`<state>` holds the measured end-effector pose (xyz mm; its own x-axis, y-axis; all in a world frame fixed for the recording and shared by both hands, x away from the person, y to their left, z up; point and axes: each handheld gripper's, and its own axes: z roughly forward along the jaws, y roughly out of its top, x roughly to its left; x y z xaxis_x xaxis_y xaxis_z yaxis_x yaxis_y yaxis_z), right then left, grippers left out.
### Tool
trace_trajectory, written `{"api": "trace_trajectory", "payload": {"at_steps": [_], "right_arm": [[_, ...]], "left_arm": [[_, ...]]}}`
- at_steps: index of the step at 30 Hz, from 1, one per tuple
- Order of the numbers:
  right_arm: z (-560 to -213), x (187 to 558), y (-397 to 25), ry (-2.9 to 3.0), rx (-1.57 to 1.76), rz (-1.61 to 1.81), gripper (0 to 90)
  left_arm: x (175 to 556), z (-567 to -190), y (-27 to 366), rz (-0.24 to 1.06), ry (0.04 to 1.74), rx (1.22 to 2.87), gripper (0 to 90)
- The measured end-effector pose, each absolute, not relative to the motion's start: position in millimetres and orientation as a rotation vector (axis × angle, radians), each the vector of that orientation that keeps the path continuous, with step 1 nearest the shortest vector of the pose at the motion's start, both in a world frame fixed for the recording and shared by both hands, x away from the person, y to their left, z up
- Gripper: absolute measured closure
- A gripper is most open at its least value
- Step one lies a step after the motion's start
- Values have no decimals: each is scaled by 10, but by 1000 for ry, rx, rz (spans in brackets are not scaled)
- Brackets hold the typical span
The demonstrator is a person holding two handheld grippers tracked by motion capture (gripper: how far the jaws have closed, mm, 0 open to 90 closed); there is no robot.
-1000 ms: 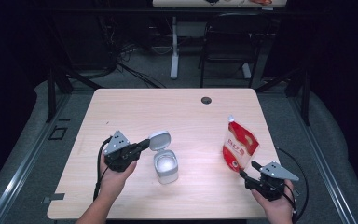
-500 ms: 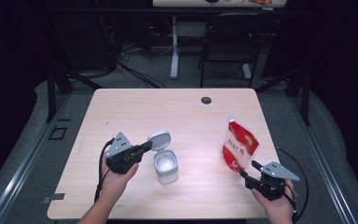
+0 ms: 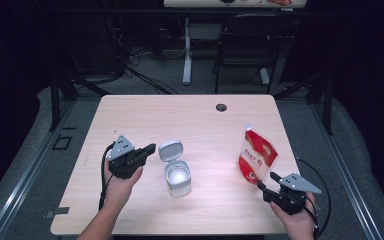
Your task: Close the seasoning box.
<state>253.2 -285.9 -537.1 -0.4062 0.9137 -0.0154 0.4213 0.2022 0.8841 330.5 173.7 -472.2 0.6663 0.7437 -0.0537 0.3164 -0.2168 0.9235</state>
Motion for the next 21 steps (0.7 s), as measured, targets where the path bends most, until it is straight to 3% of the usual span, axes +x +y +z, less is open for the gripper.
{"api": "trace_trajectory", "payload": {"at_steps": [21], "right_arm": [[-5376, 2539, -2858, 1925, 1240, 1154, 428]], "left_arm": [[3274, -4719, 1633, 477, 808, 1813, 900]]}}
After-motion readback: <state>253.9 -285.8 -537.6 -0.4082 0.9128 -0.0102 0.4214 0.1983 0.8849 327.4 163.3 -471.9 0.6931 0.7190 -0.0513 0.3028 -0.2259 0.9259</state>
